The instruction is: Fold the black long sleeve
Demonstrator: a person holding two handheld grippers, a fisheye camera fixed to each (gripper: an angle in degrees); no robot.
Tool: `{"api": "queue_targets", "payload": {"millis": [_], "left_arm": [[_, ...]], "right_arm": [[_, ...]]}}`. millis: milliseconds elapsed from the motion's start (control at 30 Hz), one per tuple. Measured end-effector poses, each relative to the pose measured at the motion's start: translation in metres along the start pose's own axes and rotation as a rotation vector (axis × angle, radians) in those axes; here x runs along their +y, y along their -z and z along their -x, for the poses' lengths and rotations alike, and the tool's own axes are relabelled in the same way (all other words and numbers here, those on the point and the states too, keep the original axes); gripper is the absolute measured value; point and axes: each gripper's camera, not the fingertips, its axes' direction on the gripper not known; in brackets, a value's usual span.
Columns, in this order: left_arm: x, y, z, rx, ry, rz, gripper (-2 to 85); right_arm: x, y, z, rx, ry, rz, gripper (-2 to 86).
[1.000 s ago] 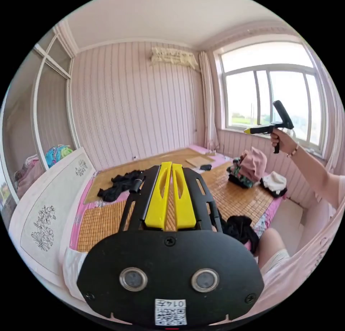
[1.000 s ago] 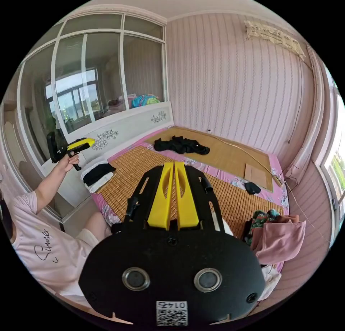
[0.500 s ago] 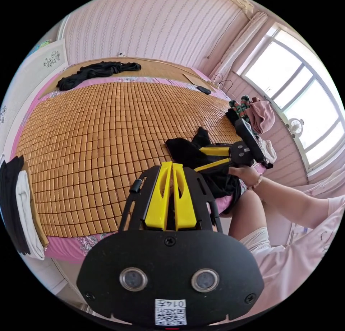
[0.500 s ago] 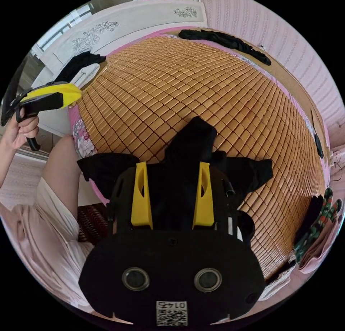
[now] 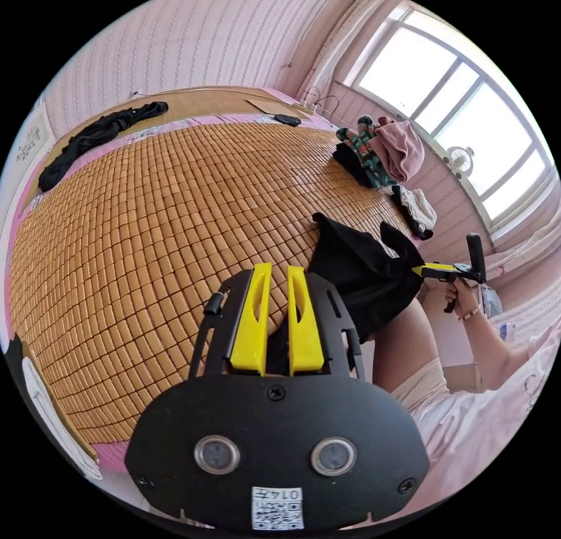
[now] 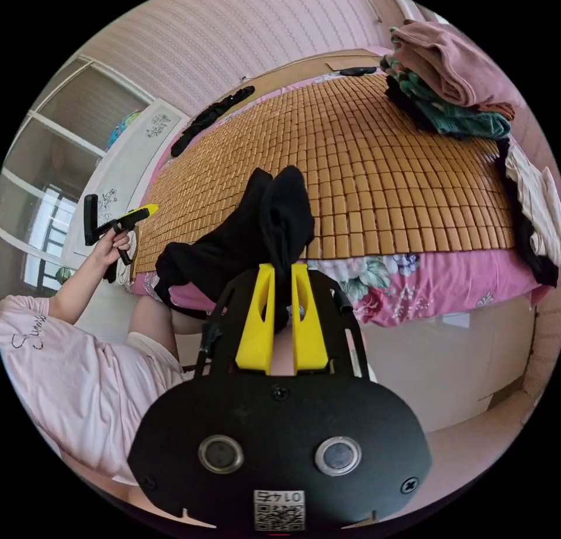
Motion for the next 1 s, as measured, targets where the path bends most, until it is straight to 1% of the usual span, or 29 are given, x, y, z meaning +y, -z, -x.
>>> {"api": "queue_targets", "payload": {"millis": [100, 167, 233, 267, 300, 367, 433, 500, 533, 567, 600, 633, 667, 733, 800, 833, 900, 967, 1000], "left_arm": [[-0.032, -0.033, -0.024, 0.064, -0.062, 0.06, 7.2], [-0.056, -0.056, -0.048, 0.107, -0.114, 0.092, 8.4], [-0.072, -0.074, -0.064, 0.105, -0.161, 0.111, 9.2], [-0.081, -0.086, -0.069, 0.084, -0.158, 0.127, 9.7], [-0.085, -0.092, -0.069, 0.074, -0.14, 0.136, 9.9], [-0.104, -0.115, -0.061, 0.121, 0.001, 0.179, 10.9], [-0.113, -0.13, -0.055, 0.158, 0.087, 0.179, 11.2], [-0.117, -0.148, -0.053, 0.117, 0.134, 0.216, 10.8], [-0.117, -0.162, -0.052, 0.086, 0.15, 0.279, 10.1], [-0.114, -0.172, -0.054, 0.08, 0.146, 0.335, 7.6], [-0.111, -0.176, -0.056, 0.084, 0.137, 0.359, 6.4], [-0.106, -0.175, -0.06, 0.056, 0.103, 0.357, 2.7], [-0.1, -0.169, -0.064, 0.082, 0.063, 0.342, 0.4], [-0.087, -0.153, -0.066, 0.116, 0.04, 0.287, -0.4], [-0.071, -0.129, -0.063, 0.15, 0.034, 0.222, -0.8], [-0.057, -0.109, -0.059, 0.174, 0.053, 0.171, -0.9], [-0.035, -0.077, -0.051, 0.233, 0.081, 0.08, -0.9], [-0.003, -0.024, -0.046, 0.29, 0.097, -0.053, -1.0], [0.006, -0.009, -0.046, 0.302, 0.092, -0.09, -1.0]], "right_arm": [[0.017, 0.013, -0.02, 0.04, -0.073, -0.014, 3.8], [0.027, 0.026, -0.03, 0.057, -0.118, -0.082, 3.9], [0.031, 0.033, -0.038, 0.05, -0.143, -0.118, 4.9], [0.031, 0.034, -0.044, 0.048, -0.16, -0.13, 7.5], [0.03, 0.034, -0.047, 0.057, -0.173, -0.133, 8.9], [0.027, 0.027, -0.06, 0.122, -0.23, -0.114, 13.1], [0.022, 0.016, -0.065, 0.119, -0.252, -0.089, 13.9], [0.018, -0.001, -0.069, 0.107, -0.277, -0.04, 13.7], [0.017, -0.008, -0.069, 0.12, -0.308, -0.001, 13.1], [0.021, -0.005, -0.06, 0.22, -0.303, -0.002, 9.1], [0.023, -0.007, -0.056, 0.274, -0.287, 0.008, 7.0], [0.029, -0.008, -0.045, 0.331, -0.236, 0.016, 5.0], [0.036, -0.007, -0.035, 0.34, -0.167, 0.033, 3.4], [0.049, 0.0, -0.021, 0.345, -0.101, 0.058, 1.8], [0.067, 0.017, -0.008, 0.272, -0.06, 0.02, 1.1], [0.081, 0.032, 0.002, 0.235, -0.047, -0.025, 0.8], [0.103, 0.059, 0.018, 0.249, -0.048, -0.089, 0.5], [0.135, 0.105, 0.043, 0.223, -0.038, -0.22, 0.3], [0.143, 0.118, 0.05, 0.204, -0.03, -0.257, 0.2]]}}
